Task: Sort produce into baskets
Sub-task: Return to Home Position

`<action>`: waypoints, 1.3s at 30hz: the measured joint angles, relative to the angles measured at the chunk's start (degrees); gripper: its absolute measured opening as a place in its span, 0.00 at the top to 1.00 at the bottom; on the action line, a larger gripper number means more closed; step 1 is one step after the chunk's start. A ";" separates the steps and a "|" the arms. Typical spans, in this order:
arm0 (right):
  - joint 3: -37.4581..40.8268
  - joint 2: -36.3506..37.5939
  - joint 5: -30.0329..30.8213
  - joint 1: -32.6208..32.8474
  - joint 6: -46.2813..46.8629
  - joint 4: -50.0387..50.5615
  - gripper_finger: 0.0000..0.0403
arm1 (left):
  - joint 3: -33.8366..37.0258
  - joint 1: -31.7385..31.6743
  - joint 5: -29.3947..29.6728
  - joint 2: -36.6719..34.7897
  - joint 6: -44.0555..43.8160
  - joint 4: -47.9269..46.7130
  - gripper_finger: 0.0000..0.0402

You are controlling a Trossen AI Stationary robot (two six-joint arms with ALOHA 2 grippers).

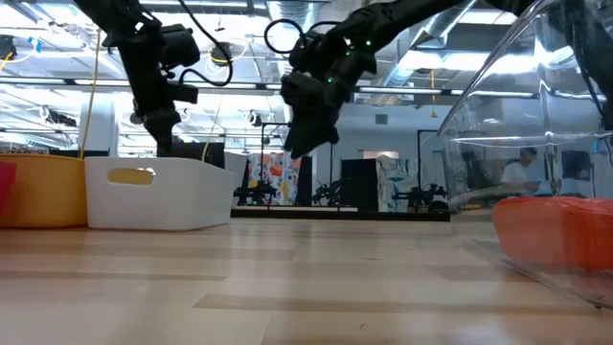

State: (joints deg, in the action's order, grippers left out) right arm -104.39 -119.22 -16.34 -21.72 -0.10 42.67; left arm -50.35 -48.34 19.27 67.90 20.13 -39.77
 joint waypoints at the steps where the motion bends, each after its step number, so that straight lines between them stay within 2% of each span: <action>1: 0.81 0.02 -0.04 0.48 0.13 -0.91 0.52 | 0.00 0.00 0.00 0.00 0.02 0.17 0.70; 8: 6.26 0.00 0.39 2.91 1.68 -5.60 0.52 | 0.00 0.00 0.00 0.00 0.04 0.40 0.56; 13: 10.21 1.47 0.43 2.98 3.16 -6.32 0.52 | 0.00 0.00 -0.50 0.00 0.11 0.43 0.54; 16: 14.44 5.36 0.48 2.87 3.65 -8.75 0.52 | 0.00 0.00 -0.89 -0.17 0.73 0.44 0.54; 19: 20.51 12.27 1.54 2.36 3.93 -12.13 0.52 | 0.00 0.00 -0.98 -0.89 1.93 0.47 0.55; 25: 37.66 30.83 12.93 1.94 6.99 -18.93 0.52 | 0.00 -0.09 -5.72 -3.39 1.67 0.71 0.57; 28: 46.64 41.74 16.63 2.20 8.62 -23.84 0.52 | 0.00 -0.13 -12.22 -5.45 0.00 1.60 0.57; 34: 62.18 62.25 17.09 3.04 9.83 -34.37 0.52 | 0.00 -0.13 -30.37 -9.19 -2.73 7.49 0.57; 36: 66.51 68.52 17.10 2.99 10.22 -36.29 0.52 | 0.00 -0.04 -33.63 -10.35 -4.28 7.82 0.57; 39: 71.76 76.75 17.91 2.98 10.44 -36.51 0.52 | 0.78 1.37 -34.53 -12.35 -7.50 8.61 0.57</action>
State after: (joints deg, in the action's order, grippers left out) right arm -32.63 -42.47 1.57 -18.74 10.34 6.17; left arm -49.56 -46.97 -15.26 55.55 12.62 -31.16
